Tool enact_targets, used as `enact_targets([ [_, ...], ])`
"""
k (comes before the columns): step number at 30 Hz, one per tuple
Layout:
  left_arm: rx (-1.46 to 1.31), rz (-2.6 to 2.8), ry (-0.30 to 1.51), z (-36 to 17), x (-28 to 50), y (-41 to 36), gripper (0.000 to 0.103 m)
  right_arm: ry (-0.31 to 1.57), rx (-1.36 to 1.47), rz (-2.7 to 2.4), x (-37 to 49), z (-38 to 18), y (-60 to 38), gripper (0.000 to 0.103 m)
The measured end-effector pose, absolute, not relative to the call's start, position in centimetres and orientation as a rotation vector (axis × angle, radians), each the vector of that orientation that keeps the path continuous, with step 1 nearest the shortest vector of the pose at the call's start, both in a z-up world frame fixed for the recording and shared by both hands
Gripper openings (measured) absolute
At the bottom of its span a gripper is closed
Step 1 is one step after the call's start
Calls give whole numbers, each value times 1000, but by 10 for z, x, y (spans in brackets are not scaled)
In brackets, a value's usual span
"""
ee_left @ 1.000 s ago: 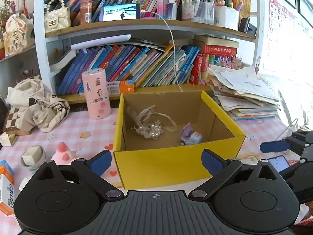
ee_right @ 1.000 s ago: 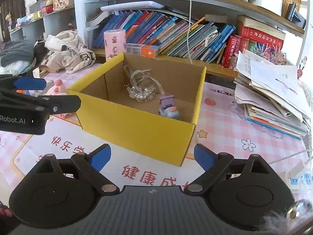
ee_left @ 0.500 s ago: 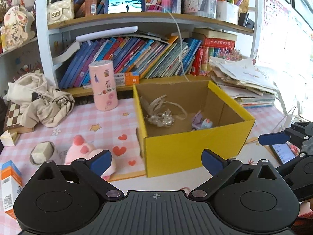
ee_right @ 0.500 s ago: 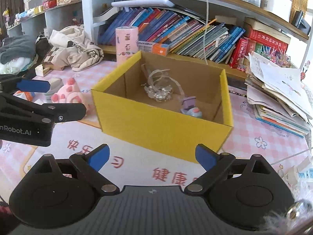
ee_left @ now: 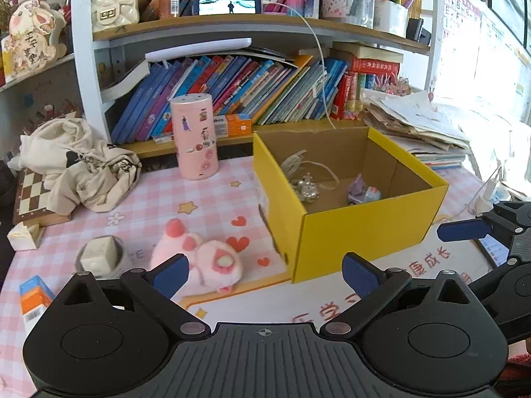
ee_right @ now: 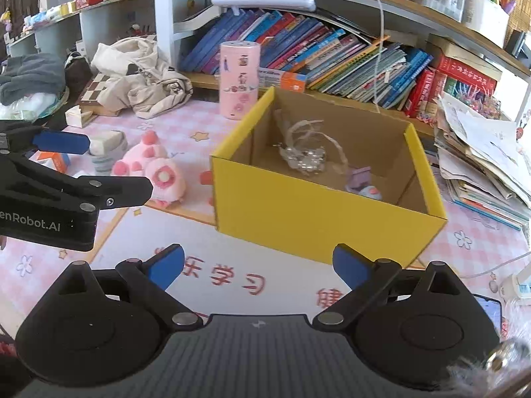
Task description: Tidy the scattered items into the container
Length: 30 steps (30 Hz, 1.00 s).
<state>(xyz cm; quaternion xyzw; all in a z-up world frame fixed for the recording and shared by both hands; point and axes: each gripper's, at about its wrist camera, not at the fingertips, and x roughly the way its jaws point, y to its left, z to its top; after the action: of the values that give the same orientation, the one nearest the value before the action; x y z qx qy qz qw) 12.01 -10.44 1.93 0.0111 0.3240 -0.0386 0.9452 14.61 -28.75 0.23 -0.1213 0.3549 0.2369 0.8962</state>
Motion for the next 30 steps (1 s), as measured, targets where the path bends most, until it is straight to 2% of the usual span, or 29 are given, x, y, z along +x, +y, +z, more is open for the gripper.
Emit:
enact_targets([
  [30, -61, 30, 662, 10, 76, 3, 101, 733, -344, 590, 114, -7, -177, 98],
])
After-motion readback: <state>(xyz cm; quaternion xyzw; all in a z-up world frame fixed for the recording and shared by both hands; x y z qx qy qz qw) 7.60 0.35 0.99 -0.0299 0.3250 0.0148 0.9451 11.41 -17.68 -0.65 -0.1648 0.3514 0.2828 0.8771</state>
